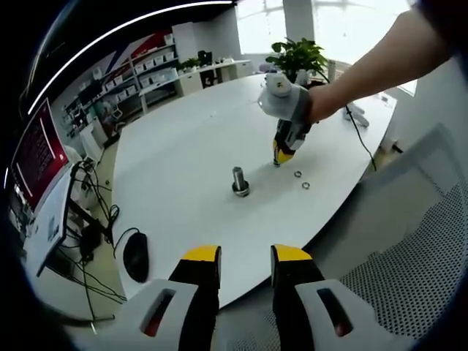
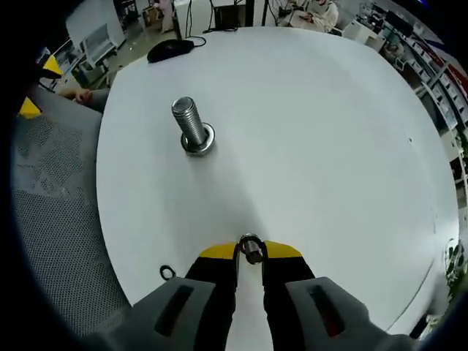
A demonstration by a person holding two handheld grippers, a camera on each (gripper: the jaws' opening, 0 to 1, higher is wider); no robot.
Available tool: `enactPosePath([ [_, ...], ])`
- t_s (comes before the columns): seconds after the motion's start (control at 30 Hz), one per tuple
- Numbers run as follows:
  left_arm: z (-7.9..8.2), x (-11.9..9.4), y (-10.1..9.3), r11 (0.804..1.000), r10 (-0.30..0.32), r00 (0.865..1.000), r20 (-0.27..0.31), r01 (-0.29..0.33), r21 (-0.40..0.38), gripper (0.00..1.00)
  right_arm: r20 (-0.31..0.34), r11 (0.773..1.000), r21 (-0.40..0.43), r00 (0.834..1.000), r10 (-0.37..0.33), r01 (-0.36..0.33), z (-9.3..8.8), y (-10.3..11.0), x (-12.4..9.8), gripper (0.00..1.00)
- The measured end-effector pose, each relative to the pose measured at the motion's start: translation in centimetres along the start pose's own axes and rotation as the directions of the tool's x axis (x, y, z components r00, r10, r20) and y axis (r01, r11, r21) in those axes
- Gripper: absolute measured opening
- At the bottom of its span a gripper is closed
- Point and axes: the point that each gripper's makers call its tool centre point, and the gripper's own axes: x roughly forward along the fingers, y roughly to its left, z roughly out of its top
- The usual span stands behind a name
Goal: Place the washer onto the threaded stud by aligning its center hole with the stud, sliding it down to the base, and recovering from edge contact or off-axis alignment until the washer reaches the visible bottom stop.
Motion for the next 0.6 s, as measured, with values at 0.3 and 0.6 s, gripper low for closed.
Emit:
enactPosePath([
  [0.3,0.06,0.02,-0.09,1.000,-0.006,1.000,0.002,0.006,-0.005,0.25,-0.002,1.000,0.011,1.000,0.010,-0.010,-0.06,0.12,0.06,0.16],
  [0.6,0.09,0.00,-0.16,1.000,-0.011,1.000,0.004,0.011,-0.007,0.25,-0.009,1.000,0.013,1.000,0.000,0.000,-0.67,0.00,0.10,0.18],
])
